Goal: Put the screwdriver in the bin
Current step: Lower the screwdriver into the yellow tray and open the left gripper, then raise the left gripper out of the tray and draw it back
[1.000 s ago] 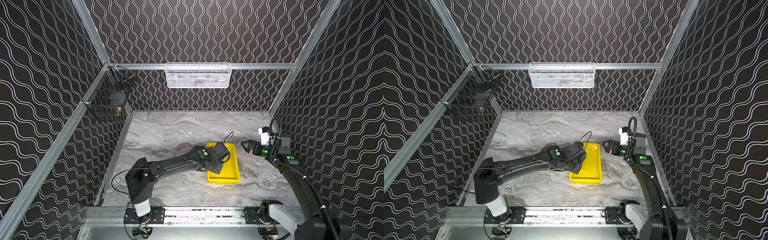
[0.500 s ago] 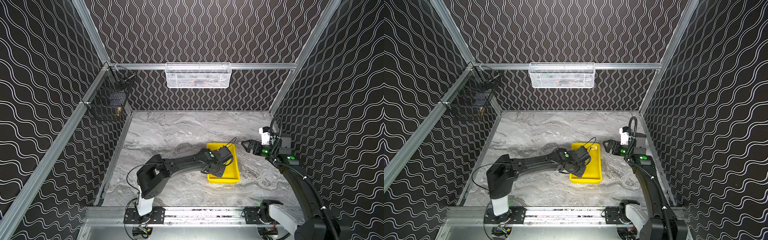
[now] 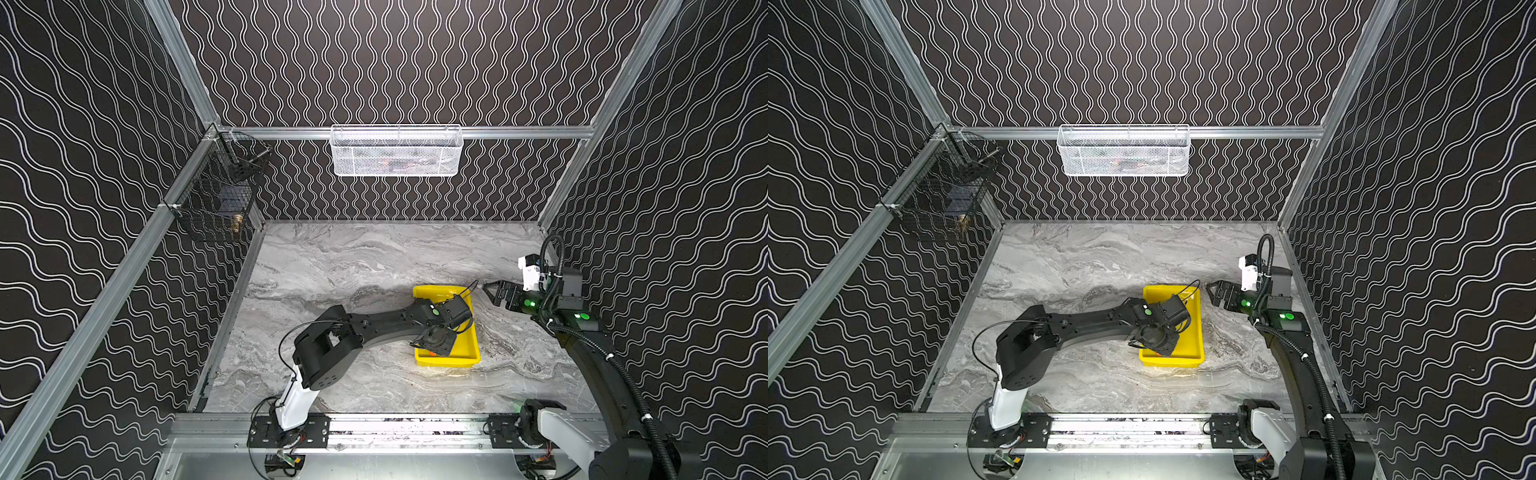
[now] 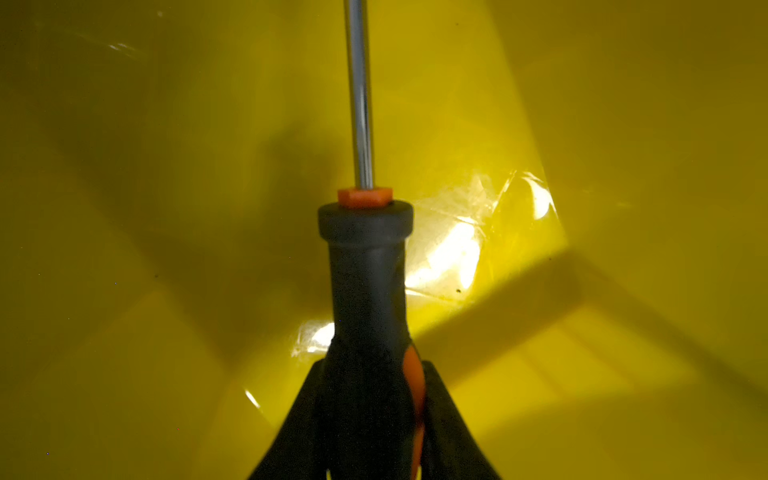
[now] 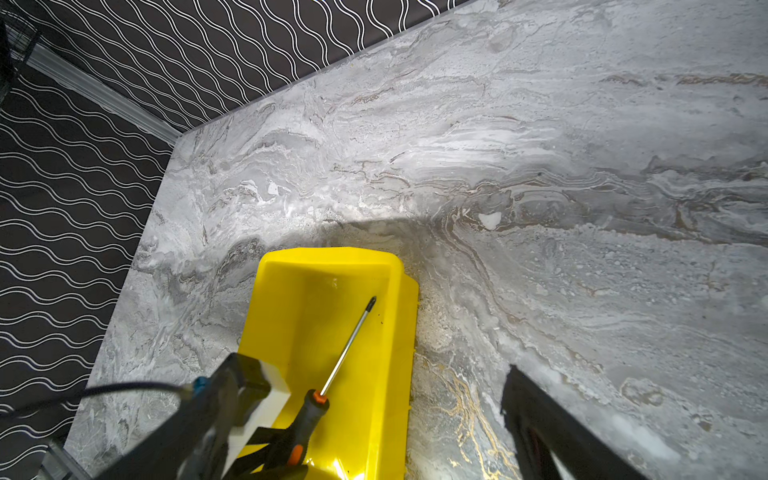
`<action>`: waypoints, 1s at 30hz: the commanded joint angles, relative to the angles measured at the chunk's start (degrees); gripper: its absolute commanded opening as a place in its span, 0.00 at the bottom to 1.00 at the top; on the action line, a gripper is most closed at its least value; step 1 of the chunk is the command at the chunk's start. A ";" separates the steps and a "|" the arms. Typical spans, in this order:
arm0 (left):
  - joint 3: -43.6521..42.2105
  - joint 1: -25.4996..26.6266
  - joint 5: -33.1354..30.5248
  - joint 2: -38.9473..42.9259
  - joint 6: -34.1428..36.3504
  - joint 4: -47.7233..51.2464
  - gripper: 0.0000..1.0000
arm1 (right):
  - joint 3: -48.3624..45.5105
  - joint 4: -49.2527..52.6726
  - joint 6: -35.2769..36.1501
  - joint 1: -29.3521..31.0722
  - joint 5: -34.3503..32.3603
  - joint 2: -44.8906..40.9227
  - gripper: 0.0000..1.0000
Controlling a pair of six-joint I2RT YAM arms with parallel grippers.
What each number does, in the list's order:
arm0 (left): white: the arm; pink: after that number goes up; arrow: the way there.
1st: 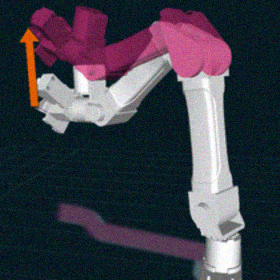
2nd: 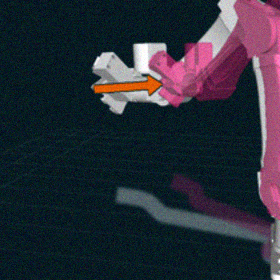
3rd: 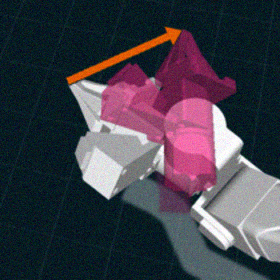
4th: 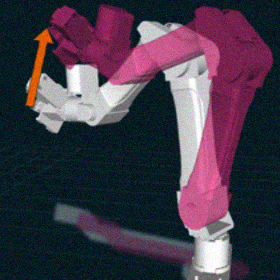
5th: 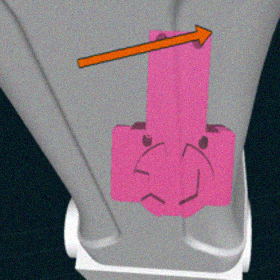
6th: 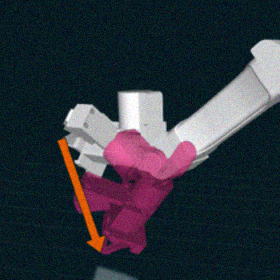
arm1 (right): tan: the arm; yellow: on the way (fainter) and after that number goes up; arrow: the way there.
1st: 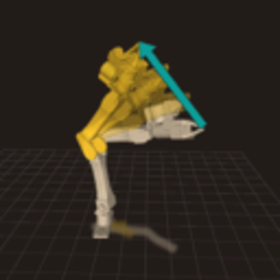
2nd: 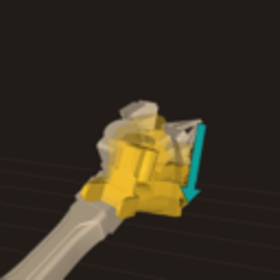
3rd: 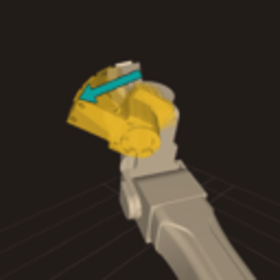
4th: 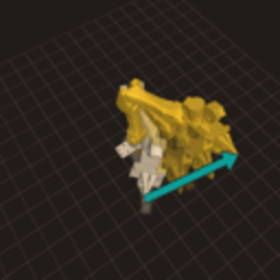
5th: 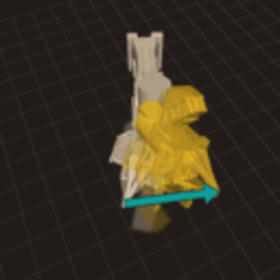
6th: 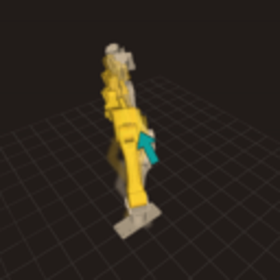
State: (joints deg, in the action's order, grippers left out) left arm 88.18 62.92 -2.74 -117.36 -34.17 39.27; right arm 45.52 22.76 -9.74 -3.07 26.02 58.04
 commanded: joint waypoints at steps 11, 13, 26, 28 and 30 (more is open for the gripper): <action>2.46 0.01 -0.24 -1.97 0.04 1.73 0.47 | 0.17 -0.27 0.68 -0.01 -0.06 0.16 0.99; 3.13 0.01 0.08 -2.26 0.18 2.30 0.50 | 0.65 0.49 0.84 -0.01 0.21 0.24 0.99; 9.73 -0.09 -2.26 2.94 3.55 5.09 0.83 | 2.03 0.60 0.33 0.02 0.86 -0.52 0.99; 10.45 -0.15 -2.86 4.86 5.35 4.49 0.90 | 2.19 0.44 0.33 -0.01 0.92 -0.52 0.99; 10.91 -0.79 -4.01 7.16 7.43 4.39 0.95 | 2.20 0.26 0.16 -0.01 0.87 -0.52 0.99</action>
State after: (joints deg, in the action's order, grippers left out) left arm 98.24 62.63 -4.67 -112.40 -30.83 43.13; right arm 47.18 23.20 -9.43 -3.07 26.24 57.47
